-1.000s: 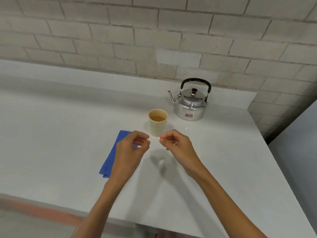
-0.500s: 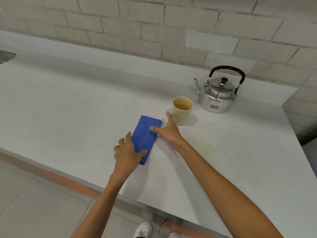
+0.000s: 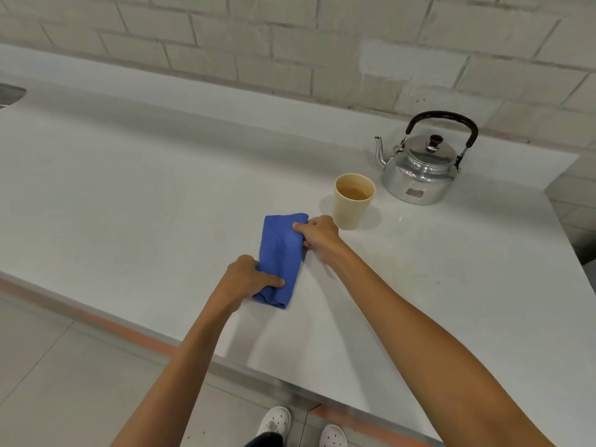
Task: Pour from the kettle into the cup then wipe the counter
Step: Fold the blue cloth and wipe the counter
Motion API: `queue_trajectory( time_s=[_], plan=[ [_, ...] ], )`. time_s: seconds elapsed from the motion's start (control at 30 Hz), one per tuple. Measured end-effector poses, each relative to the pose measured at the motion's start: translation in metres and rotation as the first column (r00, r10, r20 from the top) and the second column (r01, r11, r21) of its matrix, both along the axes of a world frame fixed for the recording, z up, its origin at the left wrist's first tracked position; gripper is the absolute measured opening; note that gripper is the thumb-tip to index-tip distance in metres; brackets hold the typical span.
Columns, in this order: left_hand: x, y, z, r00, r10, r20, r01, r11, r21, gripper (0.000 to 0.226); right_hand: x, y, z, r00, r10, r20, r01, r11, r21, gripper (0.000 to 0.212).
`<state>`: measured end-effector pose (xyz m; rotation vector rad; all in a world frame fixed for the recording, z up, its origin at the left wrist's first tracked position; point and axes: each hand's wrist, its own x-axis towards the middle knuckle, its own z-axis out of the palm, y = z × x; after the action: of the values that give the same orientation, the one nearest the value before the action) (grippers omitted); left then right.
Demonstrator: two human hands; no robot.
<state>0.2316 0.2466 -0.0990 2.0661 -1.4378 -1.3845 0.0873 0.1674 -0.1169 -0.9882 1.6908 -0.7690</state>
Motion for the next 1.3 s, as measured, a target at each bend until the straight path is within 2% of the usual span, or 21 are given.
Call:
queue_trajectory(
  time_s=[0.1, 0.17, 0.3, 0.4, 0.5, 0.6, 0.67, 0.73, 0.8, 0.87, 0.9, 1.0, 1.1, 1.3],
  plan=[
    [0.001, 0.006, 0.002, 0.993, -0.031, -0.115, 0.029, 0.999, -0.027, 0.044, -0.012, 0.009, 0.003, 1.0, 0.008, 0.002, -0.008, 0.998, -0.059, 0.013],
    [-0.002, 0.01, 0.004, 0.978, -0.076, -0.194, 0.069, 0.997, -0.038, 0.038, -0.025, 0.017, 0.008, 1.0, -0.014, 0.016, 0.015, 0.996, -0.086, 0.023],
    [-0.023, 0.024, 0.004, 0.91, -0.106, -0.401, 0.107, 0.994, -0.021, 0.033, -0.062, 0.035, 0.018, 0.998, -0.056, 0.026, 0.06, 0.983, -0.174, 0.021],
    [-0.046, 0.038, -0.005, 0.857, -0.06, -0.512, 0.077, 0.997, 0.013, 0.035, -0.09, 0.052, 0.021, 0.997, -0.067, -0.047, 0.056, 0.978, -0.201, 0.018],
    [-0.065, 0.049, -0.015, 0.844, -0.034, -0.536, 0.065, 0.997, 0.039, 0.032, -0.107, 0.068, 0.015, 0.985, -0.088, -0.148, 0.051, 0.97, -0.238, 0.018],
    [-0.077, 0.055, -0.022, 0.882, -0.045, -0.469, 0.067, 0.997, 0.031, 0.041, -0.114, 0.076, 0.001, 0.957, -0.105, -0.27, 0.035, 0.967, -0.253, 0.023],
    [-0.078, 0.057, -0.022, 0.908, -0.066, -0.415, 0.079, 0.997, 0.013, 0.046, -0.113, 0.077, -0.007, 0.931, -0.102, -0.351, 0.015, 0.97, -0.241, 0.018],
    [-0.075, 0.057, -0.017, 0.945, -0.111, -0.308, 0.107, 0.994, -0.029, 0.043, -0.109, 0.079, -0.012, 0.849, -0.119, -0.515, -0.011, 0.97, -0.243, 0.021],
    [-0.068, 0.055, -0.014, 0.982, -0.177, -0.061, 0.167, 0.976, -0.14, 0.042, -0.096, 0.083, -0.015, 0.765, -0.198, -0.613, -0.019, 0.944, -0.33, 0.039],
    [-0.059, 0.049, -0.015, 0.958, -0.173, 0.23, 0.238, 0.925, -0.297, 0.045, -0.076, 0.089, -0.018, 0.766, -0.207, -0.608, -0.077, 0.91, -0.407, 0.043],
    [-0.056, 0.045, -0.017, 0.939, -0.153, 0.307, 0.267, 0.888, -0.375, 0.043, -0.064, 0.09, -0.023, 0.761, -0.154, -0.63, -0.138, 0.91, -0.39, 0.041],
    [-0.056, 0.023, -0.025, 0.911, -0.213, 0.354, 0.386, 0.747, -0.542, 0.034, -0.039, 0.091, -0.04, 0.643, 0.008, -0.766, -0.258, 0.944, -0.207, 0.049],
    [-0.057, 0.004, -0.038, 0.872, -0.255, 0.417, 0.468, 0.682, -0.561, 0.038, -0.032, 0.092, -0.048, 0.545, 0.036, -0.837, -0.295, 0.943, -0.152, 0.054],
    [-0.052, 0.001, -0.061, 0.832, -0.303, 0.465, 0.539, 0.641, -0.547, 0.045, -0.034, 0.135, -0.05, 0.547, 0.079, -0.833, -0.402, 0.898, -0.179, 0.052]
  ],
)
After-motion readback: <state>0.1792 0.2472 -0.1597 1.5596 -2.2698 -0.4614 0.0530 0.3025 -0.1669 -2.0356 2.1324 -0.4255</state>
